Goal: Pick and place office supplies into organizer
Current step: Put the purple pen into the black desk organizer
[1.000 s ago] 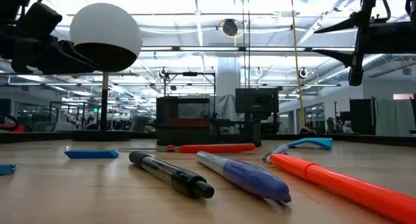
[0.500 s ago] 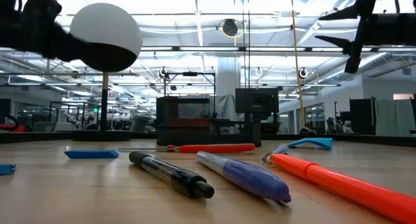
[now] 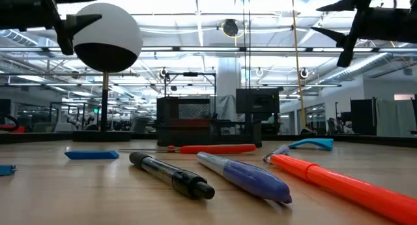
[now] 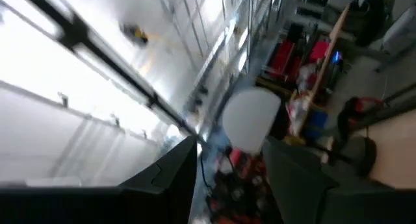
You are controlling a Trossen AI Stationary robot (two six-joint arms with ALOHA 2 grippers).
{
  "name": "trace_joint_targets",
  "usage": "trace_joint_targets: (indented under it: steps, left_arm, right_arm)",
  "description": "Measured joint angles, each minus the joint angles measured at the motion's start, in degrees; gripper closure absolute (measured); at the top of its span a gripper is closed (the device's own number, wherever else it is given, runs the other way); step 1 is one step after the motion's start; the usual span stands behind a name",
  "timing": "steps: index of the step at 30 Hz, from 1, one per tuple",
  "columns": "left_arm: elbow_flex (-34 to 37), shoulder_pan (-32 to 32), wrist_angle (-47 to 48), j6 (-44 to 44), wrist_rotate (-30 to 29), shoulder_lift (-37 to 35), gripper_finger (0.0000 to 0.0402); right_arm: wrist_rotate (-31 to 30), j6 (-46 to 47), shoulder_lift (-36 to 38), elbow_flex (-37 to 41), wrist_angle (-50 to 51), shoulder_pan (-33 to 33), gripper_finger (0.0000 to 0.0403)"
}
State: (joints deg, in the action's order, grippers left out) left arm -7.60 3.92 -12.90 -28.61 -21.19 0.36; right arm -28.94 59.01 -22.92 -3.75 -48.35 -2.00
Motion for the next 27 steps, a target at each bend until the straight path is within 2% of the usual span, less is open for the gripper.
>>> trace_joint_targets:
  steps: [3, 9, 12, 17, 27]
  left_arm:
    - [0.0, 0.02, -1.73, -3.97, 0.07, 0.0, 0.0222]
    - [0.0, 0.02, -2.01, -12.32, 1.16, 0.0, 0.0222]
    - [0.0, -0.02, -2.23, -15.06, -1.12, 0.0, 0.0222]
    - [0.0, -0.04, -3.74, -21.01, -2.45, 0.0, 0.0222]
    - [0.0, -0.04, -5.03, -37.45, -0.33, 0.0, 0.0222]
  right_arm:
    - [3.62, -2.37, -4.47, -4.45, 0.03, 0.01, 0.0234]
    - [12.11, -13.03, -12.81, -16.12, 1.02, 0.0, 0.0234]
    - [15.74, -19.32, -16.09, -23.92, 4.54, 0.0, 0.0234]
    - [19.69, -26.93, -20.95, -36.77, 18.13, 0.0, 0.0234]
    - [26.16, -36.67, -30.84, -63.64, 54.73, 0.02, 0.0234]
